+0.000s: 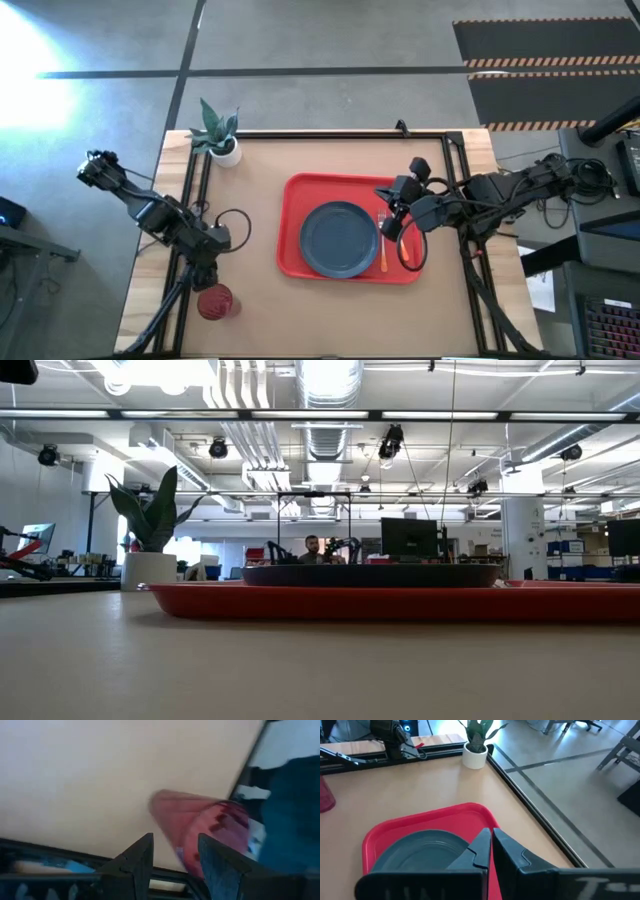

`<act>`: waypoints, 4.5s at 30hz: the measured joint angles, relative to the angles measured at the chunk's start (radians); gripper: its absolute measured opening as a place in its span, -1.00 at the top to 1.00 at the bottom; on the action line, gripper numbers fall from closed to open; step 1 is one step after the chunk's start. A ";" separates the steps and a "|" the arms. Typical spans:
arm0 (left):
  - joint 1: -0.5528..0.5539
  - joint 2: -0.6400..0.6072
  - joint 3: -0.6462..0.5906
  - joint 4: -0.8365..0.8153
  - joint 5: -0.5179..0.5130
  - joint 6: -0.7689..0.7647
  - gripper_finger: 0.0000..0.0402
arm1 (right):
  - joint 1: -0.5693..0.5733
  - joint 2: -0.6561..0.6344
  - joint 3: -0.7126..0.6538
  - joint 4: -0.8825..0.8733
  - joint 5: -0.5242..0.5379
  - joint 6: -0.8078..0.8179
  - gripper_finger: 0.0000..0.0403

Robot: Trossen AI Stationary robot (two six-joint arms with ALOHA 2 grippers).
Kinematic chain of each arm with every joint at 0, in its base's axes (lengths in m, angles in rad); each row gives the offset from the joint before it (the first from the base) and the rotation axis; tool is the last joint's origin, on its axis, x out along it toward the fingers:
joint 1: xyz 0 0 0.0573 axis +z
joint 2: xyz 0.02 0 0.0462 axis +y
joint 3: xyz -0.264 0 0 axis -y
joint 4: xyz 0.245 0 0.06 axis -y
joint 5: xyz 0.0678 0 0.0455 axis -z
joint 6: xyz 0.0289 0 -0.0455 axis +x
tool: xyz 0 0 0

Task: Pick and place plate/cup/fork/spoon on tray
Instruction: Put the purple cup on the top left of the red tray

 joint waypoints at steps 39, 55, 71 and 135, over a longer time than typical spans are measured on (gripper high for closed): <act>-0.047 0.175 -0.003 0.035 0.133 0.009 0.00 | 0.000 0.000 0.000 0.002 -0.029 0.002 0.96; -0.055 0.229 -0.127 0.045 0.137 0.030 0.01 | 0.000 0.000 0.000 0.008 -0.029 0.002 0.96; -0.054 0.229 -0.136 0.218 0.072 -0.022 0.99 | 0.000 0.000 0.000 0.008 -0.017 0.001 0.96; 0.946 0.576 0.563 -0.050 -0.222 1.235 1.00 | 0.000 0.000 -0.073 0.005 0.009 0.033 0.96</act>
